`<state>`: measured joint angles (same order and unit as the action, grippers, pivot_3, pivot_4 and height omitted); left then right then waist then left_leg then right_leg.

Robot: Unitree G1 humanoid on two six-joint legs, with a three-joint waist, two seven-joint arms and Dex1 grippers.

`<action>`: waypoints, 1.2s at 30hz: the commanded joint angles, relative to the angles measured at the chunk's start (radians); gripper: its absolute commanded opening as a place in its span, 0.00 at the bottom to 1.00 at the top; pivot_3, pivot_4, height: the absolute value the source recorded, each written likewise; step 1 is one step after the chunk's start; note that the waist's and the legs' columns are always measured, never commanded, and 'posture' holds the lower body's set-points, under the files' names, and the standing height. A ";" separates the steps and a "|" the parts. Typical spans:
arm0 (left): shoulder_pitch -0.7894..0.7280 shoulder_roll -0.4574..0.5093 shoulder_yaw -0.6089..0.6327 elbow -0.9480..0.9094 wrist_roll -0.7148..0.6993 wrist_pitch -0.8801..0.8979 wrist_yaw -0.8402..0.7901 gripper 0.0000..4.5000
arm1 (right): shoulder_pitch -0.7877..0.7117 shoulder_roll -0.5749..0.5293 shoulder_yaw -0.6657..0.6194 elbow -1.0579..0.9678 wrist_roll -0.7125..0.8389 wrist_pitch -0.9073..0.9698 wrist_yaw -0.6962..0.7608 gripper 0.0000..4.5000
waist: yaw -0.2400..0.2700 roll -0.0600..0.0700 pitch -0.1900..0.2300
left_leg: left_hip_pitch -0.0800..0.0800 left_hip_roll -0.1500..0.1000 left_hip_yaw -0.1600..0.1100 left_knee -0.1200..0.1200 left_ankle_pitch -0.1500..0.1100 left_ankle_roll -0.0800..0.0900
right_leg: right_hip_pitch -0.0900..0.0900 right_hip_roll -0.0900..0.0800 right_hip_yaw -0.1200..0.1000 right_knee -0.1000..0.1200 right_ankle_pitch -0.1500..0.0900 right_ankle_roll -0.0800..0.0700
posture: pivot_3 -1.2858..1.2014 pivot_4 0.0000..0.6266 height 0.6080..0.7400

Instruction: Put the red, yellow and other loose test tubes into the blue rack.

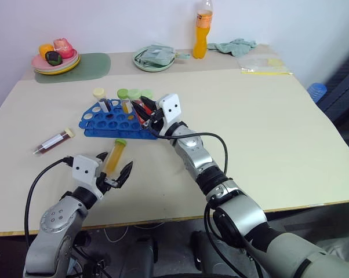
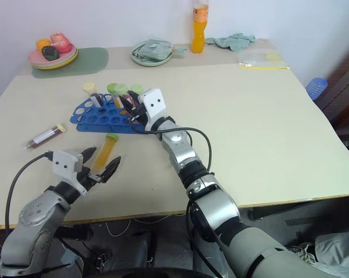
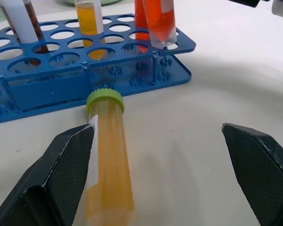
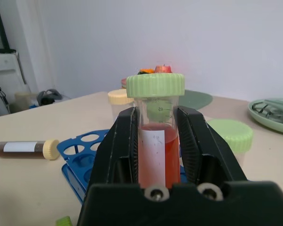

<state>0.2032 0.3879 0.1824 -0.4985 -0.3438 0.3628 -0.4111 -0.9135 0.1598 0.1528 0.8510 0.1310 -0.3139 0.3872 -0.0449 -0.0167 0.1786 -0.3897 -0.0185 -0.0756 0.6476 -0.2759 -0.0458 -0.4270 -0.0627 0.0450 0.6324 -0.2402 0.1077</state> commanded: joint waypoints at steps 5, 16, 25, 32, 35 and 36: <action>0.009 0.009 0.028 -0.009 -0.004 -0.033 -0.009 1.00 | 0.037 0.080 -0.021 0.072 -0.002 -0.021 -0.022 0.23 | 0.000 0.000 0.000 | 0.000 0.000 0.000 0.000 0.000 0.000 | 0.000 0.000 0.000 0.000 0.000 0.000 | 0.52 0.24 1.00; -0.019 0.012 0.045 -0.052 -0.027 0.049 0.038 1.00 | 0.073 0.063 -0.019 -0.022 0.019 -0.045 0.044 0.68 | 0.000 0.001 0.000 | 0.000 0.000 0.000 0.000 0.000 0.000 | 0.000 0.000 0.000 0.000 0.000 0.000 | 0.52 0.24 1.00; -0.275 0.202 0.079 -0.215 -0.086 0.630 0.238 1.00 | 0.200 -0.132 -0.004 -0.469 0.022 0.264 0.096 0.89 | 0.000 0.000 0.000 | 0.000 0.000 -0.003 0.001 0.000 -0.001 | 0.000 0.000 -0.001 0.002 0.000 0.000 | 0.52 0.24 1.00; -0.657 0.393 0.025 0.001 -0.305 1.252 0.194 1.00 | 0.282 -0.443 0.043 -0.808 0.118 0.582 0.416 0.89 | -0.004 0.001 0.001 | 0.000 -0.001 -0.003 0.001 0.001 -0.001 | 0.002 0.001 -0.003 0.001 0.000 0.001 | 0.52 0.24 1.00; -0.810 0.473 -0.093 0.203 -0.455 1.252 0.200 1.00 | 0.310 -0.559 0.065 -0.911 0.167 0.657 0.556 0.89 | -0.005 0.001 0.001 | 0.001 0.000 -0.003 -0.001 0.001 -0.001 | 0.002 0.002 -0.003 0.001 -0.001 0.001 | 0.52 0.24 1.00; -0.856 0.486 -0.140 0.264 -0.483 1.252 0.213 1.00 | 0.316 -0.576 0.069 -0.930 0.183 0.675 0.584 0.89 | -0.003 0.000 0.002 | 0.001 0.000 -0.003 0.000 0.001 -0.001 | 0.001 0.002 -0.003 0.001 -0.001 0.000 | 0.52 0.24 1.00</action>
<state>-0.6191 0.8554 0.0800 -0.2792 -0.7725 1.6064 -0.2089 -0.5867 -0.4174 0.2132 -0.0054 0.2712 0.3430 0.9200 -0.0476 -0.0163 0.1804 -0.3896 -0.0190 -0.0786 0.6480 -0.2751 -0.0469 -0.4256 -0.0610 0.0422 0.6334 -0.2408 0.1082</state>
